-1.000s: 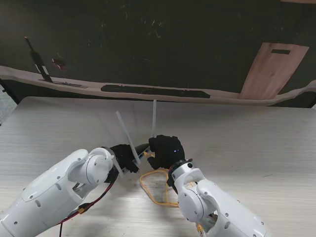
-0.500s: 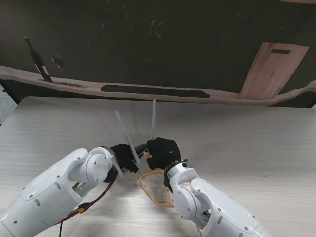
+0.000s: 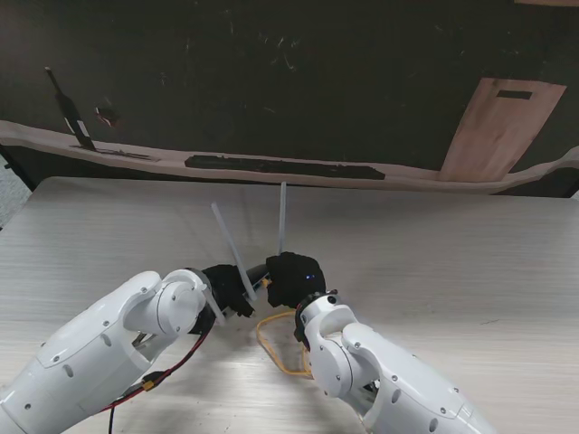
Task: Untangle the Ethernet cable and plug it into the router
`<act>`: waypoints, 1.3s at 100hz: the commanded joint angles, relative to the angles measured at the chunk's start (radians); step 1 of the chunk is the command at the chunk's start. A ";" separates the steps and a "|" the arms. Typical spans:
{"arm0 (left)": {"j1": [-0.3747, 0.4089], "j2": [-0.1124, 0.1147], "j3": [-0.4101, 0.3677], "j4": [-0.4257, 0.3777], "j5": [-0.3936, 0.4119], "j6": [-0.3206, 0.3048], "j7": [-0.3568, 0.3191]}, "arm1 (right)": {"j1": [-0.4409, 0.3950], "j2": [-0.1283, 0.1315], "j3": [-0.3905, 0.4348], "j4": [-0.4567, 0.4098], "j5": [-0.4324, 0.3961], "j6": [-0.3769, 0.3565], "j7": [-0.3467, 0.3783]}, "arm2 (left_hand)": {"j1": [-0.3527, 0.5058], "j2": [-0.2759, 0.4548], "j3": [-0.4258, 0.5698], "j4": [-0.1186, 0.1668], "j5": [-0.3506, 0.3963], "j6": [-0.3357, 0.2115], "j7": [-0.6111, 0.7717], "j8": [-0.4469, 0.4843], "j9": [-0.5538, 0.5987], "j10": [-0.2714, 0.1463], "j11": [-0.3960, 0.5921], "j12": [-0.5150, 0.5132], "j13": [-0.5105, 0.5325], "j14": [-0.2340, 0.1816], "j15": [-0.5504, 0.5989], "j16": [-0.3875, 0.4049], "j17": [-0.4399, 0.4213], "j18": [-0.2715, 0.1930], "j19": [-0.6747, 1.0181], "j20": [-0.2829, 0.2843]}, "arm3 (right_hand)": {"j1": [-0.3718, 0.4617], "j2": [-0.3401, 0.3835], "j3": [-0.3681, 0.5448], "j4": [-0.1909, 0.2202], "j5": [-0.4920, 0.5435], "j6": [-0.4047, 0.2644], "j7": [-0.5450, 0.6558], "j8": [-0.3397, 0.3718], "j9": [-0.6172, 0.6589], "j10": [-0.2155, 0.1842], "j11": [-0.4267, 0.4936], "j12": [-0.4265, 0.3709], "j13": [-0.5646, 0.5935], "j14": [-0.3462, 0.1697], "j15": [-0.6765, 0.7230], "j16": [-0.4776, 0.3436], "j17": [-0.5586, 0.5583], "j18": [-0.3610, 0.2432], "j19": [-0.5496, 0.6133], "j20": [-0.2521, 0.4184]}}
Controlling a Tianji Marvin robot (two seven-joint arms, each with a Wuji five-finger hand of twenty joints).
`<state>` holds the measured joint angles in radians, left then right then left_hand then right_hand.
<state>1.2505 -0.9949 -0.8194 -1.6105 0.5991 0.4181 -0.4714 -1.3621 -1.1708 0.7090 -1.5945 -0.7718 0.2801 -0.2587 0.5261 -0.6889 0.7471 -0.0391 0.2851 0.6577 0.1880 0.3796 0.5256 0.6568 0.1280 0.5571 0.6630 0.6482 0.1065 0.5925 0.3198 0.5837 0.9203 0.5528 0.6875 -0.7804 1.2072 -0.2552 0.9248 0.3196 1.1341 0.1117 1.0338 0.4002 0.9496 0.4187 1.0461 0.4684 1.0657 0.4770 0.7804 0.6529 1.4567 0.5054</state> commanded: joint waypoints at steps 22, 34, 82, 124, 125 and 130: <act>0.067 0.002 0.046 0.074 -0.030 0.018 -0.072 | -0.002 -0.014 -0.013 0.016 0.029 0.017 0.019 | 0.561 0.173 0.056 -0.003 0.194 -0.394 0.639 0.042 0.280 -0.400 0.450 0.126 0.084 -0.258 0.725 0.053 0.031 -0.222 0.355 0.094 | 0.002 -0.010 0.071 0.006 0.028 -0.018 0.019 -0.023 0.051 0.048 0.037 -0.001 0.069 0.035 0.037 -0.014 0.058 0.041 0.067 0.012; 0.065 0.002 0.049 0.075 -0.033 0.019 -0.072 | 0.000 -0.019 -0.015 0.023 0.041 0.021 0.014 | 0.561 0.179 0.051 -0.004 0.193 -0.395 0.639 0.042 0.279 -0.397 0.448 0.126 0.083 -0.257 0.725 0.052 0.028 -0.222 0.354 0.095 | 0.021 -0.012 0.098 0.022 0.028 -0.028 0.036 -0.002 0.070 0.041 0.042 -0.022 0.089 0.029 0.050 -0.018 0.081 0.038 0.081 0.009; 0.054 0.007 0.064 0.075 -0.041 0.015 -0.090 | 0.011 -0.063 -0.026 0.084 0.125 0.016 -0.076 | 0.567 0.189 0.037 -0.001 0.191 -0.398 0.636 0.039 0.275 -0.398 0.445 0.129 0.074 -0.255 0.726 0.051 0.019 -0.222 0.354 0.099 | 0.032 -0.095 0.214 0.151 0.075 -0.117 0.092 0.193 0.279 0.093 0.242 0.145 0.248 -0.166 0.524 0.148 0.393 -0.299 0.569 0.080; 0.044 0.010 0.070 0.084 -0.059 -0.036 -0.109 | 0.023 -0.108 -0.040 0.143 0.188 -0.003 -0.166 | 0.596 0.171 0.055 0.003 0.239 -0.429 0.676 0.055 0.332 -0.422 0.467 0.129 0.133 -0.262 0.742 0.051 0.068 -0.221 0.370 0.104 | 0.063 -0.161 0.278 0.200 0.132 -0.134 0.079 0.262 0.315 0.137 0.284 0.187 0.253 -0.207 0.596 0.229 0.412 -0.404 0.637 0.184; 0.043 0.010 0.070 0.084 -0.059 -0.038 -0.109 | 0.023 -0.109 -0.040 0.144 0.189 -0.002 -0.167 | 0.596 0.171 0.056 0.003 0.239 -0.430 0.677 0.055 0.333 -0.423 0.468 0.129 0.134 -0.262 0.742 0.051 0.069 -0.221 0.370 0.103 | 0.063 -0.161 0.279 0.201 0.132 -0.134 0.079 0.262 0.315 0.137 0.284 0.187 0.253 -0.207 0.596 0.229 0.412 -0.404 0.637 0.184; 0.041 0.010 0.070 0.087 -0.064 -0.047 -0.111 | 0.026 -0.112 -0.044 0.150 0.193 0.000 -0.169 | 0.602 0.167 0.060 0.003 0.244 -0.434 0.683 0.057 0.337 -0.425 0.470 0.127 0.140 -0.264 0.741 0.051 0.072 -0.221 0.370 0.103 | 0.065 -0.160 0.278 0.201 0.131 -0.133 0.079 0.264 0.311 0.138 0.285 0.188 0.253 -0.208 0.596 0.229 0.412 -0.404 0.637 0.185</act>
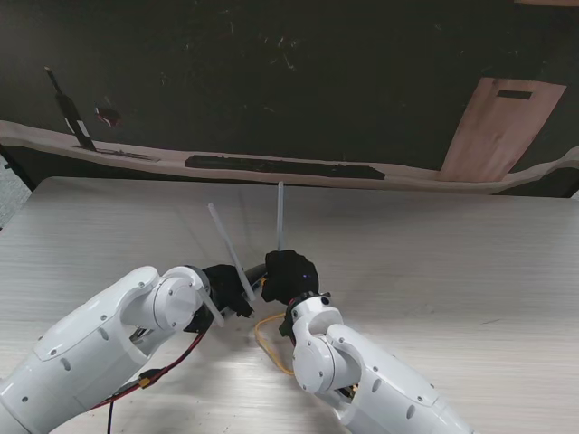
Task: Untangle the Ethernet cable and plug it into the router
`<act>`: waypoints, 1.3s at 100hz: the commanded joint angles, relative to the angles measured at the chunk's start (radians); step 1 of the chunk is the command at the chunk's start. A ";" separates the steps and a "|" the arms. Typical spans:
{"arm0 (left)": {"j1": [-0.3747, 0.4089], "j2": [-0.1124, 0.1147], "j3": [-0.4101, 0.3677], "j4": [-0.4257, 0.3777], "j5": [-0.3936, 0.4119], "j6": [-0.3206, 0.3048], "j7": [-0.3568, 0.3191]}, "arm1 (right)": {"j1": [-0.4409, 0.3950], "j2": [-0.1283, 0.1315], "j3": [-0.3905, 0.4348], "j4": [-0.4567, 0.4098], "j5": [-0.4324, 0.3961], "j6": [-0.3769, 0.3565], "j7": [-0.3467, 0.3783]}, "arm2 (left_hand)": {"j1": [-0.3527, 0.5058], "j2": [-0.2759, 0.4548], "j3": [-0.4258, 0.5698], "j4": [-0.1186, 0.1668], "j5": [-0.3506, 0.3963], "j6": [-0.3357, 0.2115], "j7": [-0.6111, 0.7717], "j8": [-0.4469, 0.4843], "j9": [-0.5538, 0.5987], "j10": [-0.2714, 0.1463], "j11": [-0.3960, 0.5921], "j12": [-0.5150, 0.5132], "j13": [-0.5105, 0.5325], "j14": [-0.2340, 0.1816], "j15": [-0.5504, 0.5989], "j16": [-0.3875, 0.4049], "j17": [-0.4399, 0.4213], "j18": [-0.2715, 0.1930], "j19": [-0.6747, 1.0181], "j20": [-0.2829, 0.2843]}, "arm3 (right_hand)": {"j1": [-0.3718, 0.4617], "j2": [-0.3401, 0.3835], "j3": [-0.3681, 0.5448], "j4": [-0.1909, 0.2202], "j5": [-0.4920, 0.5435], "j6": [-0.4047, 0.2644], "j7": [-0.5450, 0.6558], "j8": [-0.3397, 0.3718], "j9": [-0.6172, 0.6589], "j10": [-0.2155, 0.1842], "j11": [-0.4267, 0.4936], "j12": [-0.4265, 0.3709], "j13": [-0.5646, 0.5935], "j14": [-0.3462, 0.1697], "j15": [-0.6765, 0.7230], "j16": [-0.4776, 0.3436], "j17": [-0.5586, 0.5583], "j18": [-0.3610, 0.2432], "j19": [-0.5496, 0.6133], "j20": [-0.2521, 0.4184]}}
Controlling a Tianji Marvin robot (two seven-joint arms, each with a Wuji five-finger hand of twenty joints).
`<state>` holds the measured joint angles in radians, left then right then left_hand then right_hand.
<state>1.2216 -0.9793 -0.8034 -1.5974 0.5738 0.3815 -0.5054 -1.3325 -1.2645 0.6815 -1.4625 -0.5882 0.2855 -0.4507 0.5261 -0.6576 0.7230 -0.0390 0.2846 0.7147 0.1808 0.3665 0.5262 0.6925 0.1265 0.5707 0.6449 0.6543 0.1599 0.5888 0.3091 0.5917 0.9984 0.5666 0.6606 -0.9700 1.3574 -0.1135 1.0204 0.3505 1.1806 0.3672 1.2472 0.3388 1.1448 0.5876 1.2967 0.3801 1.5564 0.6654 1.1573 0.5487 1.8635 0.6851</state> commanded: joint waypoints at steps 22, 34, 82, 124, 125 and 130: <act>0.067 -0.011 0.053 0.098 -0.055 -0.065 -0.065 | 0.013 -0.040 -0.040 0.057 0.038 0.005 0.006 | 0.613 0.117 0.106 0.007 0.257 -0.510 0.721 0.083 0.355 -0.480 0.493 0.116 0.196 -0.281 0.688 0.064 0.118 -0.235 0.298 0.084 | 0.100 0.032 0.120 0.061 0.032 -0.162 0.036 0.027 0.090 0.207 0.097 0.024 0.002 -0.122 0.104 0.042 0.035 -0.301 0.230 0.008; 0.064 -0.012 0.056 0.100 -0.058 -0.065 -0.064 | 0.021 -0.048 -0.052 0.074 0.050 0.010 0.007 | 0.609 0.118 0.105 0.005 0.254 -0.509 0.723 0.083 0.353 -0.480 0.495 0.116 0.196 -0.282 0.686 0.068 0.121 -0.236 0.299 0.082 | 0.095 0.047 0.099 0.055 0.023 -0.168 0.019 0.034 0.081 0.198 0.088 0.021 0.002 -0.111 0.089 0.036 0.034 -0.300 0.230 0.008; 0.126 -0.036 -0.030 0.080 0.072 0.035 0.055 | -0.072 0.024 0.051 -0.051 -0.039 -0.037 0.046 | 0.561 0.129 0.079 -0.012 0.221 -0.493 0.701 0.062 0.314 -0.458 0.479 0.103 0.145 -0.272 0.679 0.063 0.082 -0.225 0.299 0.083 | -0.314 0.220 -0.287 -0.011 -0.537 -0.163 -0.255 -0.012 -0.505 0.095 -0.212 -0.156 -0.352 0.112 -0.637 -0.255 -0.516 0.149 -0.487 -0.229; 0.131 -0.051 -0.075 0.099 0.234 0.109 0.144 | -0.260 0.081 0.254 -0.245 -0.074 -0.152 0.095 | 0.417 0.177 0.041 -0.008 0.192 -0.485 0.669 0.046 0.247 -0.443 0.520 0.066 0.107 -0.257 0.671 0.032 0.048 -0.221 0.287 0.090 | -0.372 0.248 -0.419 -0.030 -0.667 -0.193 -0.271 -0.027 -0.685 0.051 -0.289 -0.178 -0.550 0.098 -0.835 -0.276 -0.730 0.149 -0.690 -0.253; 0.131 -0.051 -0.075 0.101 0.237 0.111 0.149 | -0.265 0.082 0.259 -0.250 -0.076 -0.156 0.095 | 0.413 0.179 0.040 -0.008 0.192 -0.484 0.669 0.047 0.247 -0.443 0.522 0.065 0.107 -0.256 0.672 0.031 0.048 -0.221 0.287 0.090 | -0.372 0.249 -0.419 -0.029 -0.666 -0.193 -0.271 -0.027 -0.685 0.051 -0.289 -0.178 -0.550 0.099 -0.835 -0.276 -0.730 0.149 -0.690 -0.253; 0.130 -0.055 -0.076 0.110 0.251 0.124 0.170 | -0.290 0.087 0.285 -0.270 -0.081 -0.176 0.095 | 0.379 0.190 0.047 -0.003 0.191 -0.483 0.666 0.047 0.232 -0.439 0.546 0.056 0.103 -0.251 0.674 0.030 0.046 -0.216 0.292 0.095 | -0.372 0.251 -0.420 -0.029 -0.666 -0.192 -0.271 -0.028 -0.684 0.051 -0.290 -0.178 -0.550 0.100 -0.836 -0.276 -0.730 0.149 -0.690 -0.253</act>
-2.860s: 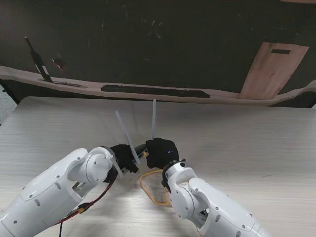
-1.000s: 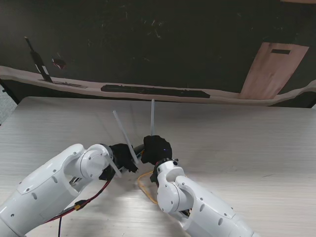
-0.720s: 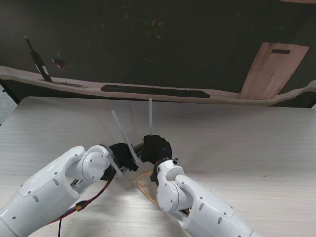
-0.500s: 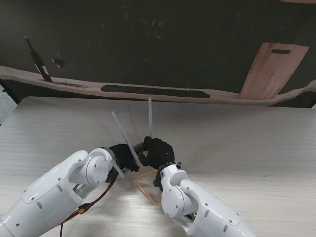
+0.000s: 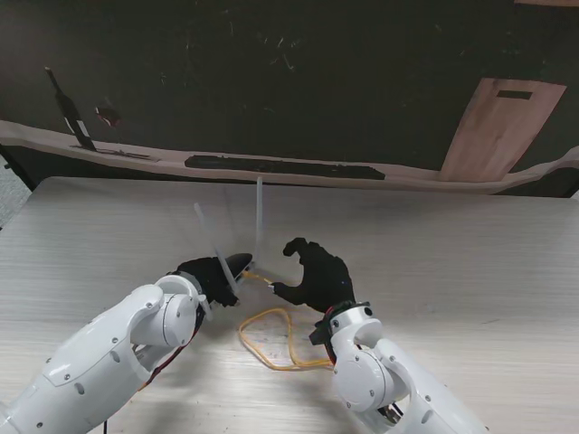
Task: Untangle the Ethernet cable and plug it into the router
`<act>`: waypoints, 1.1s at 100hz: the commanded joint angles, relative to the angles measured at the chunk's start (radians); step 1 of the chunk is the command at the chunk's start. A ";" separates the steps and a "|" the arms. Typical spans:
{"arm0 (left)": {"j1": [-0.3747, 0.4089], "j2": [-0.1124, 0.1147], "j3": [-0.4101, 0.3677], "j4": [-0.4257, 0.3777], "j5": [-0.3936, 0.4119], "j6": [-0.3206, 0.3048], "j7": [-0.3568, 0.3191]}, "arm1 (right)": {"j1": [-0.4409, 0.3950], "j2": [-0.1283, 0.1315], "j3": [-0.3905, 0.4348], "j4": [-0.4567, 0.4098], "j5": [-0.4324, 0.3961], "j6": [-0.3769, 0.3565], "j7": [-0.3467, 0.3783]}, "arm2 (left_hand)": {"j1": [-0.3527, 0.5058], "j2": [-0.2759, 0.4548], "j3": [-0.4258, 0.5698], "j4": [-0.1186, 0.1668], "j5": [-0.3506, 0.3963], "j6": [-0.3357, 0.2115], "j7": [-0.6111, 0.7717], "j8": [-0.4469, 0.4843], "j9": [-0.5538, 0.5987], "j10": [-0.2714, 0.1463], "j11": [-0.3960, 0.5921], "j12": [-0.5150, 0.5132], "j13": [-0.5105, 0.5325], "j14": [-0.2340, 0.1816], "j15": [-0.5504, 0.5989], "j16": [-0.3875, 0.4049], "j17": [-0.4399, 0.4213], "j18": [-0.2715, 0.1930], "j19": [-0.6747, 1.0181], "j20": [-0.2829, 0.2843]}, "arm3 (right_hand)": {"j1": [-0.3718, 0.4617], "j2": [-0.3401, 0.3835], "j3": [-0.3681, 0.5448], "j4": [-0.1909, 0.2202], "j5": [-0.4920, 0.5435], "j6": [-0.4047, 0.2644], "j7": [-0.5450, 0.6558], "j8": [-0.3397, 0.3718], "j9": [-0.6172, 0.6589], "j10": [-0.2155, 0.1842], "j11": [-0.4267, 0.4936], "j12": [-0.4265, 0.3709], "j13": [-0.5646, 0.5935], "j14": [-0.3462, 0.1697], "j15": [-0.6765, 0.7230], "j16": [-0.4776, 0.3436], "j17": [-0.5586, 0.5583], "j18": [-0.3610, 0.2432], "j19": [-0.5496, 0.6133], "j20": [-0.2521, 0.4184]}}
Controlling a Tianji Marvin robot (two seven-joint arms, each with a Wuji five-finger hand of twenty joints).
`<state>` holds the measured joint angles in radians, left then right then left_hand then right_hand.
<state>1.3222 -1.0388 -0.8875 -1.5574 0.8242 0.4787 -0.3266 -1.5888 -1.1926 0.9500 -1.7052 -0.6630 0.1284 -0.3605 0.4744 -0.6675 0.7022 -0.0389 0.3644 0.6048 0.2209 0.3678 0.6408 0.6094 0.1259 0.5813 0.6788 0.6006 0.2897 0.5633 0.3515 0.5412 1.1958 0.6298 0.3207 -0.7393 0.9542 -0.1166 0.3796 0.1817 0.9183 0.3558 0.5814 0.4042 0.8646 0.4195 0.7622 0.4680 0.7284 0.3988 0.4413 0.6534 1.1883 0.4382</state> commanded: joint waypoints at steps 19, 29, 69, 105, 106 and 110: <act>0.028 -0.015 0.015 0.114 0.054 0.092 0.108 | -0.125 0.028 0.102 -0.089 -0.031 -0.094 0.001 | 0.256 0.297 0.045 0.035 0.071 -0.350 0.553 0.060 -0.004 -0.348 0.631 -0.053 0.007 -0.180 0.524 0.042 -0.054 -0.165 0.077 0.041 | -0.022 0.032 -0.021 -0.022 -0.011 -0.017 -0.011 -0.020 -0.007 -0.006 -0.013 -0.012 -0.013 0.014 -0.012 -0.007 -0.016 0.045 -0.017 -0.007; 0.027 -0.029 0.022 0.137 0.051 0.128 0.176 | -0.163 0.032 0.137 -0.107 -0.049 -0.125 -0.014 | 0.205 0.307 0.023 0.037 0.018 -0.345 0.468 0.042 -0.069 -0.342 0.604 -0.077 -0.052 -0.166 0.501 0.032 -0.106 -0.163 0.059 0.040 | -0.020 0.036 -0.020 -0.020 0.000 -0.012 -0.016 -0.023 0.000 -0.002 -0.015 -0.013 -0.008 0.016 -0.013 -0.007 -0.017 0.045 -0.017 -0.008; 0.022 -0.043 0.049 0.148 0.031 0.237 0.224 | -0.235 0.031 0.198 -0.121 -0.067 -0.161 -0.061 | 0.003 0.333 -0.361 0.018 -0.166 -0.335 0.105 -0.144 -0.413 -0.328 0.320 -0.244 -0.417 -0.174 0.223 -0.103 -0.387 -0.207 -0.179 -0.106 | 0.014 0.047 0.024 -0.002 0.028 -0.001 -0.022 -0.026 0.034 0.000 -0.012 -0.012 0.007 0.020 -0.007 -0.002 -0.003 0.045 -0.012 -0.007; 0.054 -0.038 -0.001 0.102 0.027 0.216 0.197 | -0.242 0.028 0.205 -0.124 -0.070 -0.162 -0.078 | 0.038 0.367 -0.728 -0.030 -0.213 -0.322 -0.201 -0.259 -0.514 -0.285 -0.062 -0.423 -0.627 -0.247 -0.135 -0.305 -0.429 -0.260 -0.772 -0.326 | 0.022 0.053 0.050 0.003 0.042 0.013 -0.022 -0.025 0.044 -0.002 -0.009 -0.010 0.017 0.019 -0.003 -0.001 0.004 0.045 -0.007 -0.006; 0.057 -0.040 -0.006 0.102 0.025 0.210 0.206 | -0.242 0.028 0.205 -0.124 -0.070 -0.162 -0.079 | 0.038 0.362 -0.729 -0.031 -0.212 -0.322 -0.201 -0.257 -0.514 -0.284 -0.063 -0.421 -0.627 -0.249 -0.136 -0.303 -0.430 -0.265 -0.785 -0.330 | 0.023 0.052 0.051 0.003 0.042 0.013 -0.022 -0.025 0.045 -0.002 -0.008 -0.010 0.018 0.018 -0.003 -0.001 0.004 0.045 -0.007 -0.006; 0.068 -0.048 -0.021 0.104 0.013 0.191 0.240 | -0.243 0.027 0.205 -0.124 -0.071 -0.162 -0.082 | 0.036 0.343 -0.732 -0.038 -0.210 -0.312 -0.198 -0.251 -0.518 -0.277 -0.073 -0.421 -0.630 -0.263 -0.154 -0.311 -0.424 -0.283 -0.861 -0.364 | 0.027 0.045 0.053 0.003 0.042 0.015 -0.022 -0.025 0.045 -0.003 -0.008 -0.009 0.021 0.018 -0.001 0.000 0.006 0.045 -0.005 -0.006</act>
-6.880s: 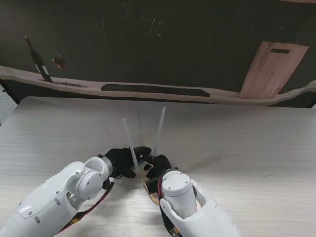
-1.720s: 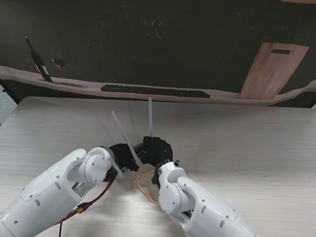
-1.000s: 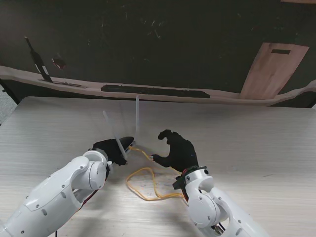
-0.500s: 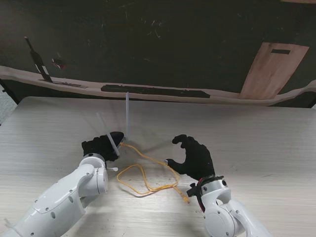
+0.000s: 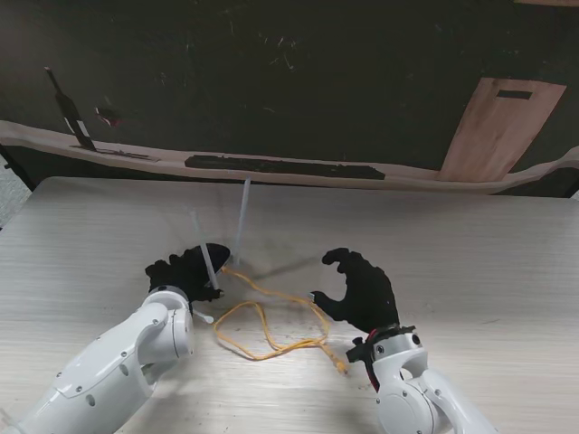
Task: Untangle the Ethernet cable and plug it into the router
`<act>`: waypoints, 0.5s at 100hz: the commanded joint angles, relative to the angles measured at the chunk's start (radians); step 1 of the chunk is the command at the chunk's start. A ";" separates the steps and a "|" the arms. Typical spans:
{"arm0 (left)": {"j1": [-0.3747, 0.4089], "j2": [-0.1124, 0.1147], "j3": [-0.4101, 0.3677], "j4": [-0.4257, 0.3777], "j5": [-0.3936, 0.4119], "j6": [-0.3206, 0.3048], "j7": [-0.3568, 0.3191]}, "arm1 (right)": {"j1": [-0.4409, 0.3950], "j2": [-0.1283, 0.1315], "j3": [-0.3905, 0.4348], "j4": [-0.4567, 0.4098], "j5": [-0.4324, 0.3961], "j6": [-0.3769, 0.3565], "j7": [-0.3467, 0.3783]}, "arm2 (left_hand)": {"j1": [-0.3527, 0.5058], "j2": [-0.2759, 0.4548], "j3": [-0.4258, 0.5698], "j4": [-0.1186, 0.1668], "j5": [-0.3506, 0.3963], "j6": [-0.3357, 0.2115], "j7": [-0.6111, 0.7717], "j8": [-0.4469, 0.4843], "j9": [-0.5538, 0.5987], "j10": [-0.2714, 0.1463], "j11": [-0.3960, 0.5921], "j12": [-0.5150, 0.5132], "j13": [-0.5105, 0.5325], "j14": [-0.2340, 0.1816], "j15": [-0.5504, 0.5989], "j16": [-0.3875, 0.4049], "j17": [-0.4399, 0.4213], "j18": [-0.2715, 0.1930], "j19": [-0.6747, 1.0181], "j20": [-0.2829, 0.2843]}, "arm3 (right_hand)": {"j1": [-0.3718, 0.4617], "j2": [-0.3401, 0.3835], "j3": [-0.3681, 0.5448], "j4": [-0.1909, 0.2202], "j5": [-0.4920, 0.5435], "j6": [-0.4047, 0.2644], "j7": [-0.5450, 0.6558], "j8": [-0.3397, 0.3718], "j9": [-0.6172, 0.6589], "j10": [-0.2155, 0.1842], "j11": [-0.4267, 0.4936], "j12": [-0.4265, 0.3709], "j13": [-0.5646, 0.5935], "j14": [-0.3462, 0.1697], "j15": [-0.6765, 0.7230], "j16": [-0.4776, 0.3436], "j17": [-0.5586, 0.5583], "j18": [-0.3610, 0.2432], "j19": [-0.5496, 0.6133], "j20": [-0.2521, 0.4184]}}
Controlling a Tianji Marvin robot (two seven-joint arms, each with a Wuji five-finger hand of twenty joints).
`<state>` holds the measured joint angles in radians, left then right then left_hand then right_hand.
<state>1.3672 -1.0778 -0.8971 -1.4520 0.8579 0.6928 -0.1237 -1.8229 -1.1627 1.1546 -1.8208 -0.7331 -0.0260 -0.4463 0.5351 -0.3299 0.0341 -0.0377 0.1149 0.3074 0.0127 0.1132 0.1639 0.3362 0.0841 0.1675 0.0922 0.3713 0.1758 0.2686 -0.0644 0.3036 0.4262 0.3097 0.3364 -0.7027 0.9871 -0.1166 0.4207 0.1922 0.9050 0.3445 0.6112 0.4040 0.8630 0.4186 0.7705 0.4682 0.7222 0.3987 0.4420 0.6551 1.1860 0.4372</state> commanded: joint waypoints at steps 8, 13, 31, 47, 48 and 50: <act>0.042 -0.017 -0.036 -0.009 -0.043 -0.055 0.065 | -0.007 -0.004 0.003 -0.003 -0.004 -0.006 -0.007 | -0.035 -0.010 -0.072 -0.049 0.038 -0.005 -0.015 -0.018 -0.062 0.003 -0.075 -0.031 -0.063 -0.059 -0.109 -0.052 -0.009 -0.062 -0.214 -0.099 | 0.011 0.007 0.023 0.003 0.004 0.006 -0.007 -0.013 0.018 -0.006 -0.004 -0.007 0.015 0.018 0.007 0.000 0.009 0.043 0.000 -0.004; 0.055 -0.020 -0.051 -0.019 -0.057 -0.074 0.074 | -0.008 -0.005 0.005 -0.001 0.000 -0.005 -0.011 | -0.036 -0.017 -0.073 -0.051 0.033 0.007 -0.030 -0.041 -0.083 0.010 -0.104 -0.052 -0.078 -0.072 -0.153 -0.068 -0.007 -0.072 -0.306 -0.125 | 0.013 0.006 0.025 0.003 0.003 0.008 -0.007 -0.013 0.018 -0.003 -0.004 -0.007 0.014 0.019 0.006 0.000 0.009 0.043 0.000 -0.004; 0.082 -0.016 -0.080 -0.061 -0.056 -0.115 0.065 | -0.012 -0.008 0.011 0.002 0.005 -0.010 -0.025 | -0.014 -0.021 -0.043 -0.017 0.023 0.029 -0.047 -0.075 -0.098 0.034 -0.125 -0.133 -0.092 -0.069 -0.186 -0.092 -0.002 -0.072 -0.421 -0.121 | 0.012 0.010 0.029 0.002 0.009 0.012 -0.006 -0.012 0.025 -0.002 -0.001 -0.006 0.017 0.021 0.008 0.000 0.012 0.043 0.002 -0.003; 0.074 0.005 -0.074 -0.103 -0.007 -0.091 -0.033 | -0.017 -0.010 0.016 0.000 0.008 -0.019 -0.033 | -0.117 -0.086 0.239 -0.004 0.024 0.051 -0.063 -0.118 -0.101 0.054 -0.124 -0.158 -0.097 -0.057 -0.195 -0.141 0.000 -0.061 -0.441 -0.166 | 0.010 0.012 0.030 0.002 0.012 0.018 -0.006 -0.012 0.030 -0.002 0.001 -0.005 0.023 0.020 0.013 0.002 0.016 0.043 0.005 -0.002; 0.073 0.007 -0.074 -0.105 -0.006 -0.089 -0.041 | -0.017 -0.010 0.016 0.000 0.008 -0.019 -0.034 | -0.124 -0.084 0.238 -0.006 0.023 0.052 -0.064 -0.119 -0.101 0.054 -0.124 -0.158 -0.098 -0.057 -0.196 -0.143 -0.001 -0.061 -0.441 -0.166 | 0.010 0.012 0.030 0.002 0.012 0.018 -0.006 -0.012 0.030 -0.002 0.001 -0.005 0.024 0.020 0.014 0.002 0.016 0.043 0.005 -0.002; 0.071 0.009 -0.074 -0.109 -0.004 -0.084 -0.048 | -0.017 -0.010 0.016 0.000 0.008 -0.020 -0.035 | -0.135 -0.080 0.236 -0.010 0.021 0.055 -0.065 -0.121 -0.101 0.053 -0.124 -0.158 -0.100 -0.058 -0.197 -0.145 -0.001 -0.061 -0.442 -0.168 | 0.010 0.013 0.031 0.002 0.013 0.019 -0.007 -0.012 0.032 -0.001 0.001 -0.005 0.025 0.020 0.015 0.002 0.016 0.043 0.005 -0.002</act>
<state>1.4495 -1.0800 -0.9717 -1.5287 0.8671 0.5885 -0.1291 -1.8302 -1.1687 1.1706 -1.8165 -0.7288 -0.0349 -0.4859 0.4894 -0.3948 0.2570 -0.0614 0.1512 0.3351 -0.0269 0.0138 0.1009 0.3646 -0.0205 0.0365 0.0419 0.3241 0.0089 0.1431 -0.0636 0.2613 0.0195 0.1745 0.3378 -0.7027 0.9959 -0.1166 0.4213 0.2020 0.9048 0.3444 0.6227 0.4039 0.8635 0.4186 0.7819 0.4683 0.7260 0.3987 0.4550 0.6554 1.1860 0.4371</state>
